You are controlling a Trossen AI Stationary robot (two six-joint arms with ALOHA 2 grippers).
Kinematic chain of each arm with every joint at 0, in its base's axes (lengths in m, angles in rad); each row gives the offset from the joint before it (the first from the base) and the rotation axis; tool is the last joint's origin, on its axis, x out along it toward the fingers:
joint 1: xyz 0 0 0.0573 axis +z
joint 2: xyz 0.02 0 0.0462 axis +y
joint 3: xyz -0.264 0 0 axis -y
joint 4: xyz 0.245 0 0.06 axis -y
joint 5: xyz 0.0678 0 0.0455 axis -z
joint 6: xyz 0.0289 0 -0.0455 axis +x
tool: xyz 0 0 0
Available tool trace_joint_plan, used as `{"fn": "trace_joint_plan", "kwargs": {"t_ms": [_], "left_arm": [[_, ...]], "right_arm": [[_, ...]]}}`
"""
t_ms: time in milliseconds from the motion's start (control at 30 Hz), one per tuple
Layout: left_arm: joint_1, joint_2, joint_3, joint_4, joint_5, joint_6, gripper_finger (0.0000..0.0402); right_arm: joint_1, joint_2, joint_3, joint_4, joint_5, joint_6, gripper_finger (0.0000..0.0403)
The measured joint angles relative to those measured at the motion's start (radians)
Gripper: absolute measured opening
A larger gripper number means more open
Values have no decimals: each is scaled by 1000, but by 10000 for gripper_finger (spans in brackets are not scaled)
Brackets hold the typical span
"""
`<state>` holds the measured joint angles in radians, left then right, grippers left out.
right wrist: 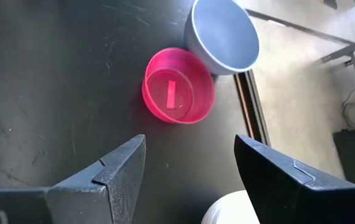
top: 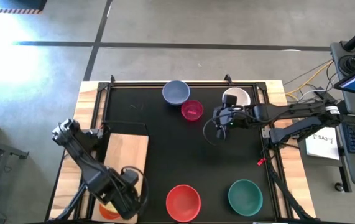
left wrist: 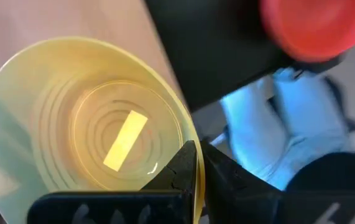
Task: Place and stack bowls onto a shelf
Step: Stack the yellow bowl on the light orange bowl on the shelf
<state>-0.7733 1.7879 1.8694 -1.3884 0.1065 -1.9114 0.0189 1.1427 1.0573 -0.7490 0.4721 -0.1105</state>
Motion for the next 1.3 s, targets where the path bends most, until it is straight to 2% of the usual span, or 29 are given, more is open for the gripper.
{"fn": "trace_joint_plan", "kwargs": {"t_ms": [267, 633, 833, 1100, 1300], "left_arm": [[-32, 74, 0, -68, 32, 14, 0], [-49, 161, 0, -41, 78, 71, 3], [-56, 189, 0, -61, 173, 121, 48], [-54, 183, 0, -121, 183, 149, 121], [-54, 180, 0, -10, 192, 192, 131]], "right_arm": [[0, 0, -10, 0, 0, 50, 235], [0, 0, -6, -1, 0, 67, 235], [0, 0, -6, -6, 0, 74, 235], [0, 0, -6, -6, 0, 68, 235], [0, 0, -6, -5, 0, 57, 235]]}}
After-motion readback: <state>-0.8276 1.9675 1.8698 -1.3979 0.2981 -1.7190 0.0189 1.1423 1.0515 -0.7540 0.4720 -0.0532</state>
